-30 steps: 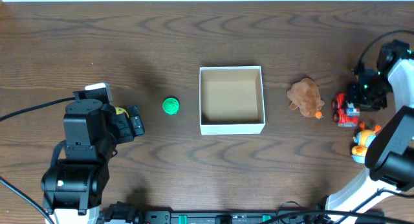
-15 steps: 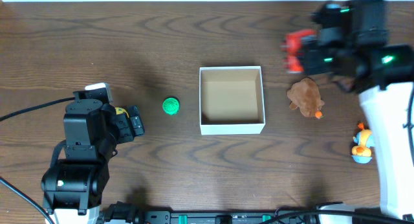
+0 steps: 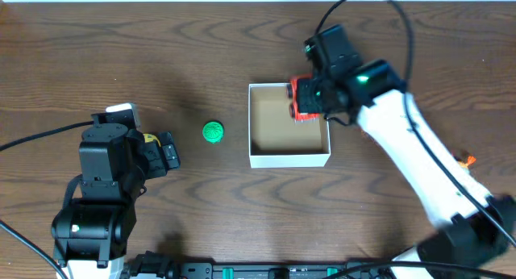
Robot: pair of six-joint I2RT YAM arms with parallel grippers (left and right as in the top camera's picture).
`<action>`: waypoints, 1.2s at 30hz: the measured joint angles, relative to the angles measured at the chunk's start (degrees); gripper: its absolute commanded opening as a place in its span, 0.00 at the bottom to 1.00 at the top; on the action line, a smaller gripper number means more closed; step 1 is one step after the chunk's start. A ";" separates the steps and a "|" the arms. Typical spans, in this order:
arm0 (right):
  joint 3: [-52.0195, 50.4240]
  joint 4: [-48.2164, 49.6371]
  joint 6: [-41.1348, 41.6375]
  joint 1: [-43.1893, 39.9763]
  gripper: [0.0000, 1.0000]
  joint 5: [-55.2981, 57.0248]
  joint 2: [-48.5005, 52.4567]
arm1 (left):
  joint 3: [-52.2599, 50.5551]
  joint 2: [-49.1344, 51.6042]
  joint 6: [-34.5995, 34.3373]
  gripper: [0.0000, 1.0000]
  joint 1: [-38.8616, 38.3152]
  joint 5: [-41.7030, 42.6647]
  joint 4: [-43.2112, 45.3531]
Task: Pack container
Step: 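Carry the red car into the white box and release it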
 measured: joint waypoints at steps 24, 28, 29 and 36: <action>-3.56 9.35 1.95 -0.94 0.52 4.57 11.63 | 0.00 0.00 0.00 0.98 0.00 0.00 -0.02; -3.56 8.94 2.58 -0.94 0.65 4.94 11.63 | 0.00 0.00 0.00 0.98 0.00 0.00 0.00; -3.56 8.92 2.73 -0.94 0.67 4.94 11.63 | 0.00 0.00 0.00 0.98 0.00 0.00 0.00; -3.56 8.92 2.71 -0.94 0.66 5.07 11.63 | 0.00 0.00 0.00 0.98 0.00 0.00 0.00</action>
